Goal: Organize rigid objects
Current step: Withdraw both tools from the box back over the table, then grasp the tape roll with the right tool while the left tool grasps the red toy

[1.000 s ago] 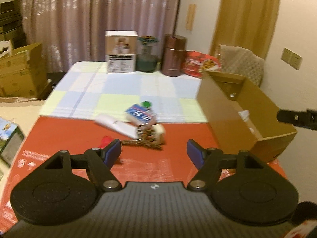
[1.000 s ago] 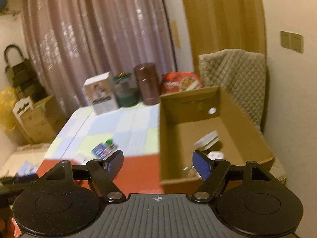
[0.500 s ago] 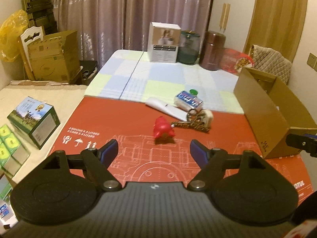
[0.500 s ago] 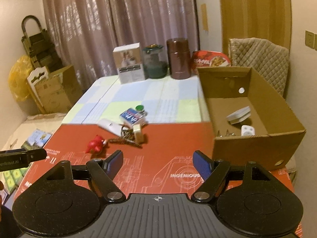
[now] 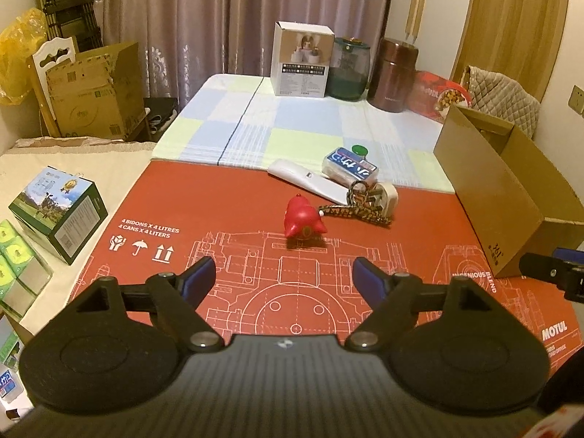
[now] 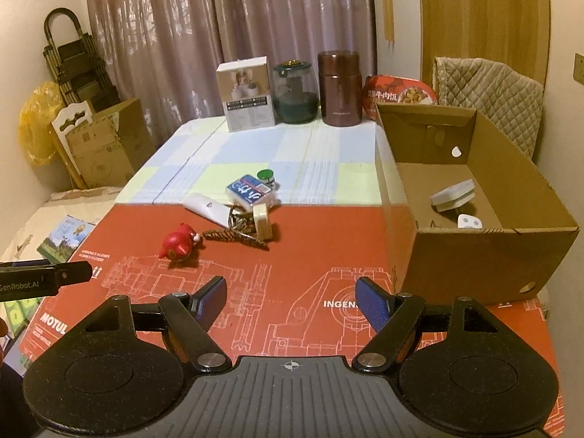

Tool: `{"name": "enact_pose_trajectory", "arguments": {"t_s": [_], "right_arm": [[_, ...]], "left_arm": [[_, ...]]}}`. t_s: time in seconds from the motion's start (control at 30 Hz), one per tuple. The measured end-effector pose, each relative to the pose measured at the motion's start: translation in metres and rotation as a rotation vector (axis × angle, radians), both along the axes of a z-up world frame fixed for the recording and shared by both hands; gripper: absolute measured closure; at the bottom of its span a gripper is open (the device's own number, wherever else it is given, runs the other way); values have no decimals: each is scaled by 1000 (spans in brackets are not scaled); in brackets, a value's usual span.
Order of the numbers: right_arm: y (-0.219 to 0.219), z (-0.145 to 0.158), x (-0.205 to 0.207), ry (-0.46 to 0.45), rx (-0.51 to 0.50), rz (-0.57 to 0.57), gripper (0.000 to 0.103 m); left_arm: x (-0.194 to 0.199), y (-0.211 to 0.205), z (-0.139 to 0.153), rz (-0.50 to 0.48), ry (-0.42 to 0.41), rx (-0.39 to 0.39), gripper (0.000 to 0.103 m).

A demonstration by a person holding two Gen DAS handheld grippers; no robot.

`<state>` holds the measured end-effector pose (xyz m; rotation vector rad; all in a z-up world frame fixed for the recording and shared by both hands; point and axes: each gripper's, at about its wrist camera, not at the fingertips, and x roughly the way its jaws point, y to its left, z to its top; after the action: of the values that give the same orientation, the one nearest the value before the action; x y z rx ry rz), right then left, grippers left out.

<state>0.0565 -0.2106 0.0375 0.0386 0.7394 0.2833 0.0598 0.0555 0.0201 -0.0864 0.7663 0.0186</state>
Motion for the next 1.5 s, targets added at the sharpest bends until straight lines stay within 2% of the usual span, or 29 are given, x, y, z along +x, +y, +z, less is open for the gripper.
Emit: {"name": "enact_pose_trajectory", "arguments": {"t_s": [0.53,1.07,1.23,1.5], "right_arm": [[13,-25,25,24,-16,29,29],[31,-70,81,12,-42,106,29],[35,-86,100,9,-36,122,29],[42,-102,126,21,-26,134,29]], "left_arm": [[28,-1,-25,-34,33,31,24],[90,-8,-66,-146,29,83,24],[107,-10,-81,-154,13,69,26],[134,-20,-99,-173,6,88,31]]}}
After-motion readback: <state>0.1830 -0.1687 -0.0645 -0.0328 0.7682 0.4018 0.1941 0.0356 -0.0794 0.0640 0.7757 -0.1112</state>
